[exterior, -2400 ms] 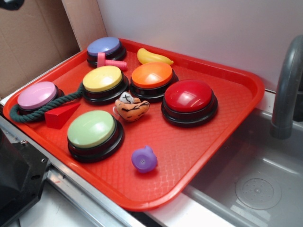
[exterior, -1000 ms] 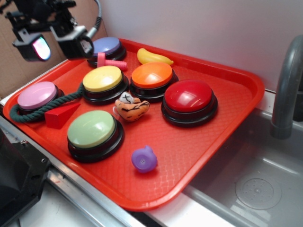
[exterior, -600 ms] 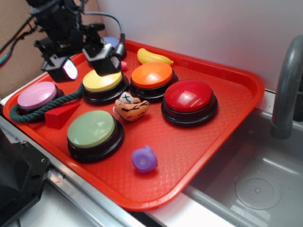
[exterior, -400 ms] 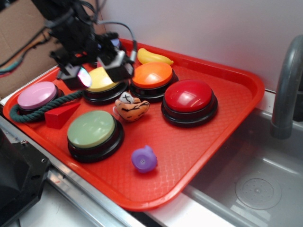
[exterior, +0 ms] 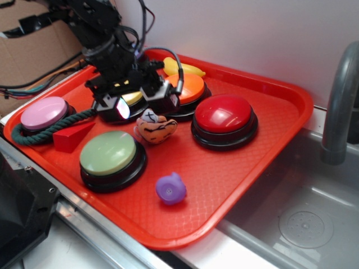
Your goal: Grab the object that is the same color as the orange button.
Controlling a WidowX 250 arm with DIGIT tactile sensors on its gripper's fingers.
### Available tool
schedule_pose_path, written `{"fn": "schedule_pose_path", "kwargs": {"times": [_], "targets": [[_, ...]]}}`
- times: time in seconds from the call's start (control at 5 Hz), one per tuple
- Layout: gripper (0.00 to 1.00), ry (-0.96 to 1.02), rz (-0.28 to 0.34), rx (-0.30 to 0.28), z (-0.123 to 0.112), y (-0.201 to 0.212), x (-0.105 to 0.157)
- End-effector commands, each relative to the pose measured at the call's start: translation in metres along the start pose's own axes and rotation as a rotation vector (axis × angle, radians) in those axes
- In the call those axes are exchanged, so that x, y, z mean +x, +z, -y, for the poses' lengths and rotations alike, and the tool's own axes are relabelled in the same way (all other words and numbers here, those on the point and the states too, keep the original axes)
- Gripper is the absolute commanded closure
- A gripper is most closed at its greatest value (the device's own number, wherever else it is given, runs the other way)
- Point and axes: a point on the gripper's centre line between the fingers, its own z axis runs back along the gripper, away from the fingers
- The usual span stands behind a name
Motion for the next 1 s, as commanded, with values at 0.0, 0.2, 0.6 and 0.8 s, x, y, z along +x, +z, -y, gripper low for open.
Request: {"fn": "schedule_pose_path", "kwargs": {"times": [0.0, 0.2, 0.6, 0.8], "targets": [[0.00, -0.013, 0.044, -0.002, 0.0022, -0.0025, 0.0108], [0.64, -0.002, 0.053, 0.005, 0.0003, -0.0047, 0.0118], [1.00, 0.037, 0.052, 0.018, -0.0049, -0.0071, 0.0169], [1.00, 0.048, 0.052, 0.044, -0.0060, -0.0097, 0.0170]]}}
